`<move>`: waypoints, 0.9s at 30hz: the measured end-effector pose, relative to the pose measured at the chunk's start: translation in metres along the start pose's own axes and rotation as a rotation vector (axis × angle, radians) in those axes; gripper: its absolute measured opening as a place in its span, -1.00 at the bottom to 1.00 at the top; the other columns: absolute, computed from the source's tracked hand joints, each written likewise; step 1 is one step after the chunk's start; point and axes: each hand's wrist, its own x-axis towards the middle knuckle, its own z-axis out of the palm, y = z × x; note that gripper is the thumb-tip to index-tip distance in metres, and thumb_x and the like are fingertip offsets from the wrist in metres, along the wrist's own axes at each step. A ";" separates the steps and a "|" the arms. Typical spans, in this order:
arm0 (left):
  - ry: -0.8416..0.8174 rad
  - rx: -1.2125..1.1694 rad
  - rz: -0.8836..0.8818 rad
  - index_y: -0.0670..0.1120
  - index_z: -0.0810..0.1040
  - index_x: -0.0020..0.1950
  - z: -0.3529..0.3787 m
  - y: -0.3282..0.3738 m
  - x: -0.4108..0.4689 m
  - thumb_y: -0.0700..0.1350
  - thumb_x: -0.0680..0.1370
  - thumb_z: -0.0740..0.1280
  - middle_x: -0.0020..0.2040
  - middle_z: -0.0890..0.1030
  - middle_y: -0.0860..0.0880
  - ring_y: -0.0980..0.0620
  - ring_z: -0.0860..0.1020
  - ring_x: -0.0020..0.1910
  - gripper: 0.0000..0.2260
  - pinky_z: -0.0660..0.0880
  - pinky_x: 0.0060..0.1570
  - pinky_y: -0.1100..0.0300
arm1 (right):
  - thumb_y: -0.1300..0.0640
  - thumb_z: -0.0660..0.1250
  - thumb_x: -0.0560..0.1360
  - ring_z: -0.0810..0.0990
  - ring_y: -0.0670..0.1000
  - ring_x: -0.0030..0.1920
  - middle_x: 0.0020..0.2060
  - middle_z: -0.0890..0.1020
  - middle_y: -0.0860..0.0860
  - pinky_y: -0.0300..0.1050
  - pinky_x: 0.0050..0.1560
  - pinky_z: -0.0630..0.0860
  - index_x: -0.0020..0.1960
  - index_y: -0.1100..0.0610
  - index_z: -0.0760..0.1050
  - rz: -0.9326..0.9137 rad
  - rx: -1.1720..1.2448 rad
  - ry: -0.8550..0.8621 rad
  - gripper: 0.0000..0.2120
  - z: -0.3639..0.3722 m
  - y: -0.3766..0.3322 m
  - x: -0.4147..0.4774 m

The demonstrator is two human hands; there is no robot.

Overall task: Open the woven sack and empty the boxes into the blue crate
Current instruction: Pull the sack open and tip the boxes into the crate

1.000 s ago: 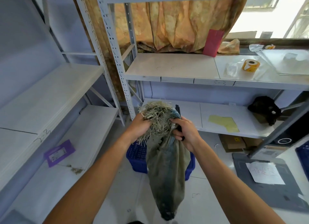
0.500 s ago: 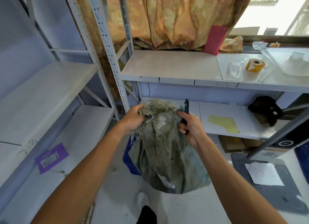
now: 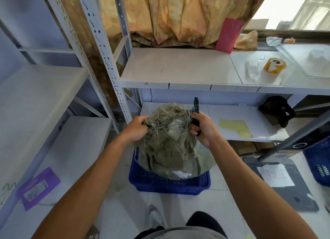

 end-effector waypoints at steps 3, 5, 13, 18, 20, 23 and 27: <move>0.089 -0.029 0.035 -0.07 0.63 0.22 -0.010 -0.009 0.016 -0.32 0.59 0.24 -0.03 0.67 -0.09 -0.18 0.61 -0.06 -0.70 0.48 -0.14 0.07 | 0.27 0.18 0.62 0.15 -0.08 -0.50 -0.38 0.28 -0.02 -0.14 -0.44 0.02 -0.15 0.11 0.29 0.001 -0.009 -0.002 -0.81 0.004 0.001 0.017; 0.178 -0.061 0.019 -0.04 0.67 0.15 -0.017 -0.010 0.022 -0.31 0.59 0.23 0.03 0.66 -0.05 -0.09 0.60 0.03 -0.71 0.54 -0.01 0.10 | 0.27 0.18 0.61 0.15 -0.08 -0.50 -0.36 0.27 0.00 -0.14 -0.45 0.02 -0.16 0.11 0.29 0.004 -0.013 -0.007 -0.81 0.005 0.001 0.028; 0.699 -0.044 0.216 -0.09 0.60 0.12 -0.003 0.028 0.036 -0.24 0.58 0.28 0.07 0.59 -0.04 0.07 0.55 -0.02 -0.82 0.53 -0.01 0.18 | 0.27 0.20 0.62 0.16 -0.08 -0.49 -0.35 0.30 0.01 -0.22 -0.57 0.10 -0.12 0.11 0.33 0.069 -0.081 -0.021 -0.84 0.006 0.002 0.065; 0.557 0.086 0.475 -0.09 0.61 -0.08 0.035 0.046 0.041 0.03 0.56 0.28 -0.16 0.61 -0.01 0.04 0.57 -0.21 -0.78 0.61 -0.16 0.07 | 0.25 0.22 0.61 0.17 -0.08 -0.48 -0.35 0.33 0.00 -0.23 -0.58 0.11 -0.11 0.10 0.37 0.096 -0.069 -0.003 -0.86 0.000 -0.001 0.081; 0.489 0.178 0.478 -0.09 0.64 0.01 0.048 0.045 0.047 0.12 0.55 0.29 -0.07 0.64 -0.02 0.02 0.59 -0.11 -0.70 0.61 -0.07 0.05 | 0.24 0.22 0.61 0.18 -0.09 -0.49 -0.36 0.34 0.00 -0.23 -0.58 0.12 -0.09 0.11 0.39 0.102 -0.060 0.000 -0.89 -0.003 -0.003 0.083; 0.466 0.366 0.453 -0.10 0.60 0.23 0.062 0.045 0.059 0.15 0.53 0.35 0.10 0.62 -0.05 -0.03 0.56 0.08 -0.60 0.52 0.07 0.10 | 0.24 0.21 0.61 0.20 -0.09 -0.50 -0.36 0.36 0.00 -0.23 -0.58 0.13 -0.06 0.12 0.39 0.106 -0.038 0.002 -0.92 -0.006 -0.007 0.085; 0.392 0.373 0.345 -0.11 0.52 0.30 0.070 0.048 0.074 0.05 0.52 0.41 0.18 0.56 -0.10 -0.12 0.54 0.15 -0.59 0.52 0.12 -0.03 | 0.26 0.20 0.62 0.20 -0.09 -0.51 -0.39 0.35 -0.02 -0.23 -0.57 0.11 -0.10 0.10 0.40 0.117 -0.034 0.010 -0.86 -0.007 -0.010 0.083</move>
